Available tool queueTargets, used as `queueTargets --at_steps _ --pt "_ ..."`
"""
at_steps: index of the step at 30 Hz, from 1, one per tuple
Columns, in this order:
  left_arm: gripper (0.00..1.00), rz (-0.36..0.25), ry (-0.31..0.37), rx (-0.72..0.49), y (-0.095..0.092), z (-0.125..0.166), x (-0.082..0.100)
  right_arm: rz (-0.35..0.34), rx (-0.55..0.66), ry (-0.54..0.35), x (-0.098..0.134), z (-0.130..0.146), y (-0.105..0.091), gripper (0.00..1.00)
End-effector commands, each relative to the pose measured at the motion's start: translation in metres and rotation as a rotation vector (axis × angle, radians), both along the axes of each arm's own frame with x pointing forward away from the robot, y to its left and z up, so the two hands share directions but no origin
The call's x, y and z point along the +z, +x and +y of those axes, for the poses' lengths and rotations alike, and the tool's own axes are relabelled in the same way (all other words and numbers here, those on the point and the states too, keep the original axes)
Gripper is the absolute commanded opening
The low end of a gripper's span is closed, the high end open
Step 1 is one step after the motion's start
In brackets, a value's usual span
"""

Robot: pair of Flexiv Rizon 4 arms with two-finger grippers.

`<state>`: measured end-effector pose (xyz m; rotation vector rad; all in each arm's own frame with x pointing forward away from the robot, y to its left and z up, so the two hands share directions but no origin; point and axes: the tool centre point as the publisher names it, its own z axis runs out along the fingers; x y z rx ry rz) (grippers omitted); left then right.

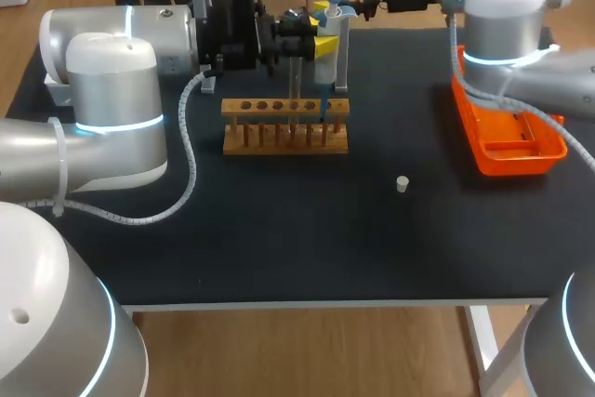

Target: Invert the test tube, pick up the pipette, mount the tip to pipette, aspirate from beaker and dispense into the tube, eject the tip, return the pipette, and cap with the stopper.

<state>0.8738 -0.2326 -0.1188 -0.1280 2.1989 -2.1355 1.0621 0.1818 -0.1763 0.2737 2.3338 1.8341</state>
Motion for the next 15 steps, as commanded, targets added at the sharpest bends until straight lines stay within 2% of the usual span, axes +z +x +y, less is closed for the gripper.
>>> queueTargets --at_steps 1,4,7,15 --pt "0.0 0.001 0.002 0.001 0.0 0.0 0.001 -0.004 -0.012 -0.01 -0.002 0.004 0.007 1.0" --pt "0.0 0.001 0.002 0.001 0.0 0.0 0.001 -0.013 -0.025 -0.02 -0.002 0.004 0.014 1.0" --pt "0.0 0.001 0.002 0.001 0.0 0.0 0.001 -0.014 -0.04 -0.024 -0.002 0.001 0.01 1.0" --pt "0.0 0.001 0.002 0.001 0.0 0.0 0.001 -0.014 -0.062 -0.045 -0.006 0.003 0.019 1.0"
